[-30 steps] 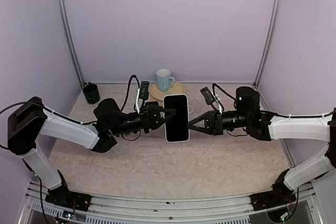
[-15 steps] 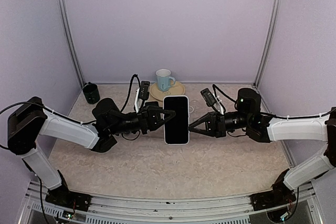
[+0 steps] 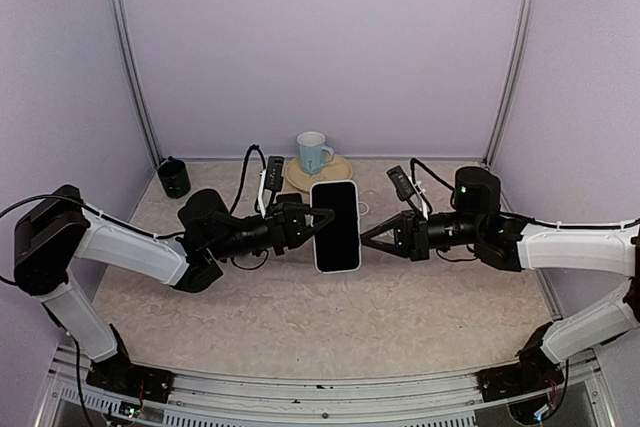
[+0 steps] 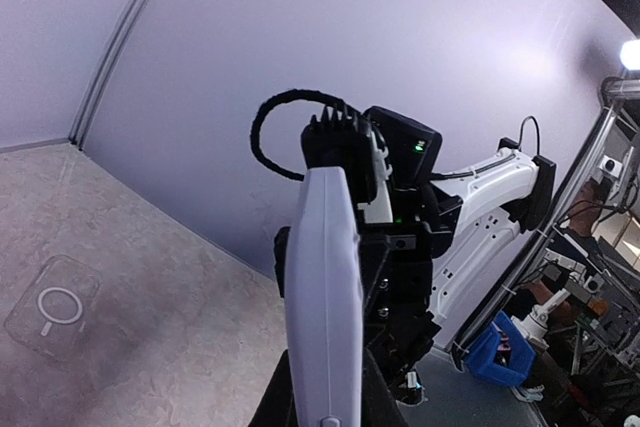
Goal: Put the phone into the phone case
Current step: Adjust the phone with the phone case, then pass from the left arm to the right
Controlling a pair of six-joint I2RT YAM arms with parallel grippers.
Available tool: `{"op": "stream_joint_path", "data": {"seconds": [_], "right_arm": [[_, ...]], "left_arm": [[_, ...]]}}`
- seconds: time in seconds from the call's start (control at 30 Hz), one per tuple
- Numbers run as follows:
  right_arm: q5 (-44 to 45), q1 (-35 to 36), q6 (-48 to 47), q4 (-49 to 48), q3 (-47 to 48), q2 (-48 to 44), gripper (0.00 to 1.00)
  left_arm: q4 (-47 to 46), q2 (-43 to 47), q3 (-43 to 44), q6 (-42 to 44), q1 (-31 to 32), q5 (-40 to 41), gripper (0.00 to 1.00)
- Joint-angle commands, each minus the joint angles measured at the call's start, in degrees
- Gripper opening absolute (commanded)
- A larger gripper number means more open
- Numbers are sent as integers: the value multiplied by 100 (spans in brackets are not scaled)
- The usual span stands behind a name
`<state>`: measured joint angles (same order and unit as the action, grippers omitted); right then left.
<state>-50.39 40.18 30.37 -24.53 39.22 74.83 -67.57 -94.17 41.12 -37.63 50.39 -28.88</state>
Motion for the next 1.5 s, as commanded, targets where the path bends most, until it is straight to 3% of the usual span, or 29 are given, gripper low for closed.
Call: {"op": "stream_joint_path", "data": {"seconds": [0.0, 0.23, 0.4, 0.43, 0.53, 0.8, 0.9, 1.17, 1.37, 1.47], "right_arm": [[560, 81, -232, 311, 136, -360, 0], [939, 86, -260, 316, 100, -609, 0], [928, 78, -298, 721, 320, -261, 0], [873, 85, -243, 722, 337, -153, 9], [676, 93, -100, 584, 316, 111, 22], [540, 93, -112, 435, 305, 214, 53], [166, 95, -140, 349, 333, 236, 60], [105, 88, -300, 589, 568, 456, 59], [-161, 89, -50, 160, 569, 640, 48], [-311, 95, 42, 24, 581, 709, 37]], "left_arm": [[95, 268, -61, 324, 66, 862, 0], [35, 287, -181, 285, 67, 1159, 0], [-148, 268, -225, 276, 59, 1050, 0], [-210, 259, -227, 266, 59, 970, 0], [-374, 227, -228, 224, 48, 816, 0], [-340, 187, -183, 87, 43, 753, 0], [-313, 67, -65, -60, 33, 430, 0], [-578, -253, 62, -469, 50, 47, 0], [-600, -371, 88, -602, 97, 46, 0], [-612, -437, 88, -637, 124, 50, 0]]}}
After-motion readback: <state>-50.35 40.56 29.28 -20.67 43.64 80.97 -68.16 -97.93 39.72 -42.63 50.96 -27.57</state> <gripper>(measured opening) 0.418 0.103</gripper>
